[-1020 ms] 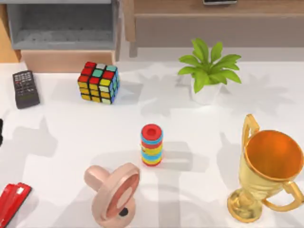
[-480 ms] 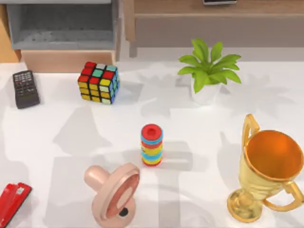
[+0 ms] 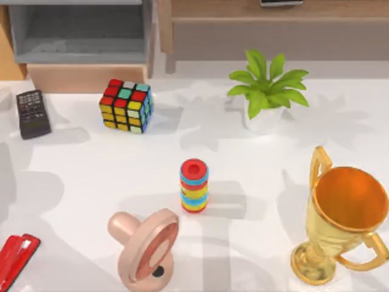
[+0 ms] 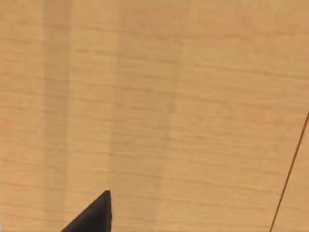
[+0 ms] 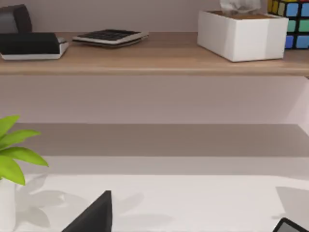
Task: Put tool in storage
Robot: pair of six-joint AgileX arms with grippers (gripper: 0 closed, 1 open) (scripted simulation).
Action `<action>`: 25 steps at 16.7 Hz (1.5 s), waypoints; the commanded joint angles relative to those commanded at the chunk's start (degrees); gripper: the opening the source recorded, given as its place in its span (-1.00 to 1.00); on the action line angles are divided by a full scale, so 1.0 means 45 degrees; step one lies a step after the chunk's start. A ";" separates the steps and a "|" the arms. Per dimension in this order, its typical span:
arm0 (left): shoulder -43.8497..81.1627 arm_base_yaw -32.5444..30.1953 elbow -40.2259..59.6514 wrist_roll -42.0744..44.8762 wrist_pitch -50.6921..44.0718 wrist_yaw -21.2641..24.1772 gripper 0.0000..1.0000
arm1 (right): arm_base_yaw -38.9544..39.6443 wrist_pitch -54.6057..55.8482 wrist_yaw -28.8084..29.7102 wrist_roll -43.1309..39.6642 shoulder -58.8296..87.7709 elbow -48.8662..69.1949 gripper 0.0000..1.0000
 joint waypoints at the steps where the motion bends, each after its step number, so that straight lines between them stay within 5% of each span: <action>1: 0.0719 0.0040 0.0381 0.0445 0.0355 0.0079 1.00 | 0.0000 0.0000 0.0000 0.0000 0.0000 0.0000 1.00; 21: 0.3089 -0.0223 0.2762 0.1486 0.0432 -0.0058 1.00 | 0.0000 0.0000 0.0000 0.0000 0.0000 0.0000 1.00; 25: 0.3089 -0.0223 0.2762 0.1486 0.0432 -0.0058 0.40 | 0.0000 0.0000 0.0000 0.0000 0.0000 0.0000 1.00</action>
